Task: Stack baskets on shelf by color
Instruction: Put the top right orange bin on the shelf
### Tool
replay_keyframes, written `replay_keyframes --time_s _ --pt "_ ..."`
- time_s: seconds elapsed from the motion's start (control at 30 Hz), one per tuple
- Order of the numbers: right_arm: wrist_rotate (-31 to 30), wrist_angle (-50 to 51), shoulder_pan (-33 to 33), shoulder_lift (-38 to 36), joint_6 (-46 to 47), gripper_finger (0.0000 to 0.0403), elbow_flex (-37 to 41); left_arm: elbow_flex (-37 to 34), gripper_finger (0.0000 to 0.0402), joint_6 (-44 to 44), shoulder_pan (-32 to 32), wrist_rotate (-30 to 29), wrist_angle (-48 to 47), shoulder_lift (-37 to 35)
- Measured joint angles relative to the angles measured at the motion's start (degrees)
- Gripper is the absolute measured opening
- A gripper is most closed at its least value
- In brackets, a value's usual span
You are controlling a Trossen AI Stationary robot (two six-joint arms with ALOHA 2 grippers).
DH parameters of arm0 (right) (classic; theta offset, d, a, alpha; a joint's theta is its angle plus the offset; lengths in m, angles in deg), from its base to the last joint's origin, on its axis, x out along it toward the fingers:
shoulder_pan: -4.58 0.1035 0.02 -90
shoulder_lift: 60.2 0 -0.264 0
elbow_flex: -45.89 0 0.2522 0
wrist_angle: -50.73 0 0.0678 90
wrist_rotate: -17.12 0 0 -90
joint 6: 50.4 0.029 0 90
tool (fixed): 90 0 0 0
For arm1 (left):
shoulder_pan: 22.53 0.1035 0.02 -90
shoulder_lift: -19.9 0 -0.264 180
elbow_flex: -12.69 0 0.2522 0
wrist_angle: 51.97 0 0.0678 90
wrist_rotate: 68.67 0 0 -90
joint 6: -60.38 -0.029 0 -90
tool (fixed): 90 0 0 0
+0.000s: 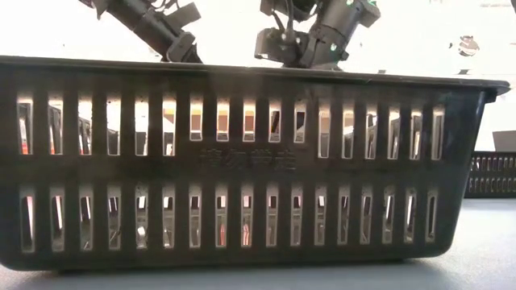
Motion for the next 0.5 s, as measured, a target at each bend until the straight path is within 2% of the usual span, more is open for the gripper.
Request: replay_keyframes --time_s 0.27,0.5 --pt "1.27 2.65 0.17 0.03 -0.12 0.0074 0.33 0.0 0.0152 0.3 -0.1 0.07 0.0 0.0" --pt "0.94 3.79 -0.35 0.03 -8.23 0.0153 0.35 0.0 0.0152 2.36 -1.09 -0.3 2.49 0.0"
